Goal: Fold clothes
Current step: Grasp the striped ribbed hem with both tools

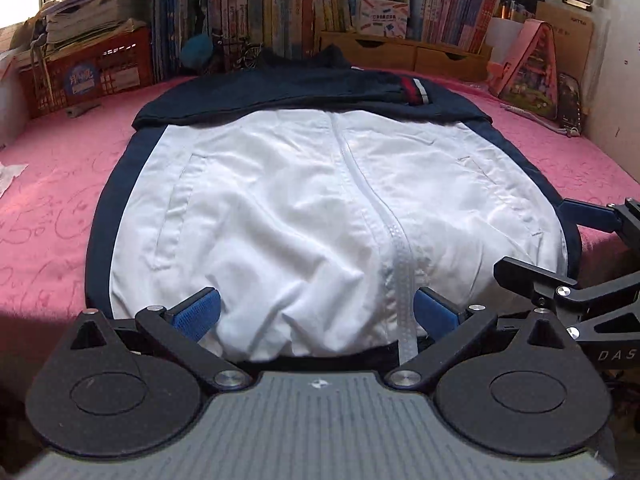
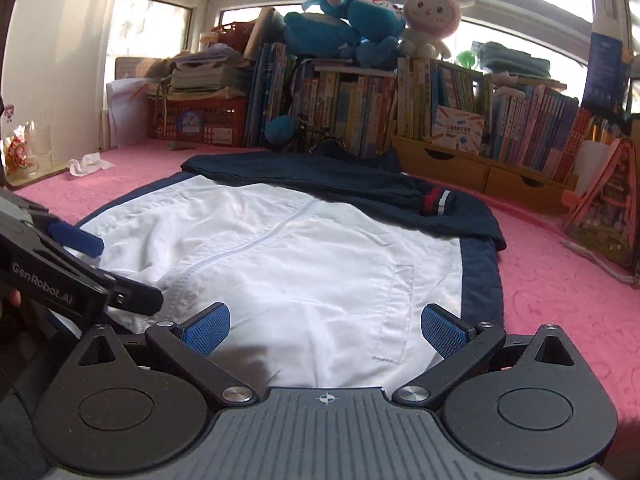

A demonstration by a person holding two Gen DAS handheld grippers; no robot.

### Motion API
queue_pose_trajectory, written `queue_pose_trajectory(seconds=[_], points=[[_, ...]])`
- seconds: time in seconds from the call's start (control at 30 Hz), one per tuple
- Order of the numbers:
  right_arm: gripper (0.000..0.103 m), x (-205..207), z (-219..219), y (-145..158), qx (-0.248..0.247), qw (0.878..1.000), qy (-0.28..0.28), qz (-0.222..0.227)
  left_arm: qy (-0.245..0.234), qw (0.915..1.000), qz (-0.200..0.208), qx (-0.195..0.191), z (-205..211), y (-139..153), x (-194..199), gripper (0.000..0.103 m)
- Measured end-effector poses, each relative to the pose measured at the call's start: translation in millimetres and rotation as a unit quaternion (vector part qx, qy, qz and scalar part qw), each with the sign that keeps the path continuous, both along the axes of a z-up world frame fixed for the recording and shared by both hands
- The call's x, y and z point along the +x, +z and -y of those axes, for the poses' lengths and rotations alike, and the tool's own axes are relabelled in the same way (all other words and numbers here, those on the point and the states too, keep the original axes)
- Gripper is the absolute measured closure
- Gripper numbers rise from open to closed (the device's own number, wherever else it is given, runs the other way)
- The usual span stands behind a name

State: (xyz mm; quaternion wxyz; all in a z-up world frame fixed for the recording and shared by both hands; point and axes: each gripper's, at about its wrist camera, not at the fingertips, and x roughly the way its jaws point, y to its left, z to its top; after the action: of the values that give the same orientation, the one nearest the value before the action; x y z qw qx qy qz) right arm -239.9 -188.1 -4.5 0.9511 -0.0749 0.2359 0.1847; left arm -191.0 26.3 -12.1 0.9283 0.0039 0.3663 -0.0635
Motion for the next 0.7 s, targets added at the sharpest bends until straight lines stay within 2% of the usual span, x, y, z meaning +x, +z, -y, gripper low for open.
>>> queue_pose_trajectory(seconds=[0.13, 0.23, 0.57, 0.7], points=[[0.0, -10, 2, -7, 0.027, 0.999, -0.005, -0.033, 0.013, 0.9995, -0.008, 0.029, 9, -5, -9, 0.0], [0.0, -17, 6, -12, 0.03, 0.998, -0.011, -0.048, 0.015, 0.9992, -0.009, 0.036, 13, -6, -11, 0.0], [0.0, -20, 27, -19, 0.048, 0.995, -0.052, -0.076, 0.022, 0.9984, -0.018, 0.049, 21, -11, -12, 0.0], [0.0, -20, 29, -21, 0.046, 0.994, -0.063, -0.07, 0.023, 0.9981, -0.021, 0.052, 21, -12, -11, 0.0]])
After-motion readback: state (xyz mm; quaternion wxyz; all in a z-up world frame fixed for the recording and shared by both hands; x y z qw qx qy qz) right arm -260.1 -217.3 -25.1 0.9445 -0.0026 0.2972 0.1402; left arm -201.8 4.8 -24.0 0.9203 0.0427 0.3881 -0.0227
